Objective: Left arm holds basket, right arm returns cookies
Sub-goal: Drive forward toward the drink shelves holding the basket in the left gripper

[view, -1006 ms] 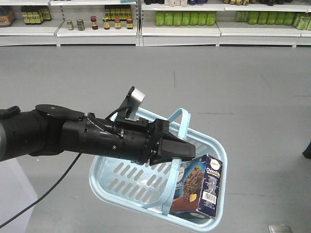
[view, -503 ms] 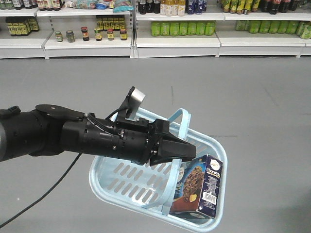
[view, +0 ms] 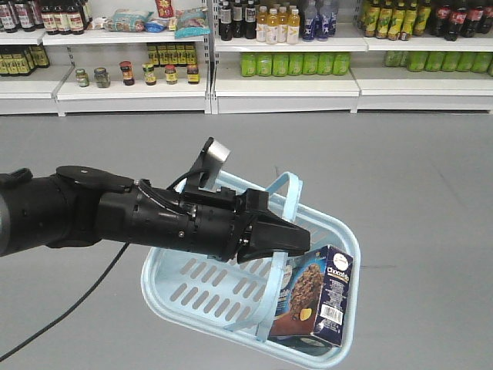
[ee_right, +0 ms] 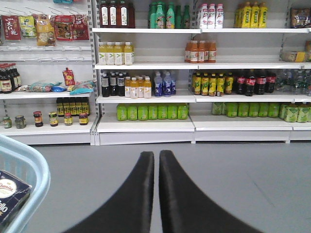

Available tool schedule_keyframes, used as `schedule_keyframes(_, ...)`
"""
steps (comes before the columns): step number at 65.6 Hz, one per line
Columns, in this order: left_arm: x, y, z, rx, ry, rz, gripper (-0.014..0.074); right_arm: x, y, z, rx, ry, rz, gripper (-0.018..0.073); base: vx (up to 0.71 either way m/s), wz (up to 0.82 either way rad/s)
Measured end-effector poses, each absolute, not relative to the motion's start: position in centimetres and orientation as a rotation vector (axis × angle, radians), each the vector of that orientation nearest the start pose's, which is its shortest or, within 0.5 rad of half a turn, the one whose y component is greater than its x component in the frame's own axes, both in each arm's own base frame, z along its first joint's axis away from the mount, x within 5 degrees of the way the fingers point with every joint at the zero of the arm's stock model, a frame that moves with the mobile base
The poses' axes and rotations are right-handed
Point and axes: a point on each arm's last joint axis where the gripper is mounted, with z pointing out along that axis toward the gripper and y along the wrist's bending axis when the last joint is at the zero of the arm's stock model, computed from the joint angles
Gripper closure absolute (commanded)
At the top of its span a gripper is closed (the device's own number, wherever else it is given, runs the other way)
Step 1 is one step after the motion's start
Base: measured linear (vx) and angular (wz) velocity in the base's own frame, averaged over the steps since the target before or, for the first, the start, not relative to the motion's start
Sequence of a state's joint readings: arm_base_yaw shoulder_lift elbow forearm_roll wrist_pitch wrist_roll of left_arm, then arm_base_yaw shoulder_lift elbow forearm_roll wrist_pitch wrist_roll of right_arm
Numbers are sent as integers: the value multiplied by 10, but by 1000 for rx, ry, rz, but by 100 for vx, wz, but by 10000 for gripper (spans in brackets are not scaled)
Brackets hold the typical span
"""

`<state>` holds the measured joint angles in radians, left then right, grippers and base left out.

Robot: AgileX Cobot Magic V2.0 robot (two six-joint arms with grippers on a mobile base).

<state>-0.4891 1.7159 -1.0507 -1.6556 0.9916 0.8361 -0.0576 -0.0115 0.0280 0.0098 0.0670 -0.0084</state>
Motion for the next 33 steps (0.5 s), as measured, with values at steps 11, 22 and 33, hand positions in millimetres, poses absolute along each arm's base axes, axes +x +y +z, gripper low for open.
schedule_keyframes(11, 270, -230, 256, 290, 2300, -1787, 599, 57, -3, 198, 46, 1567, -44, 565, 49, 4)
schedule_keyframes(22, 270, -230, 256, 290, 2300, -1787, 599, 57, -3, 198, 46, 1567, -44, 565, 48, 1)
schedule_keyframes(33, 270, -230, 256, 290, 2300, -1787, 599, 57, -3, 198, 46, 1567, -44, 565, 48, -2)
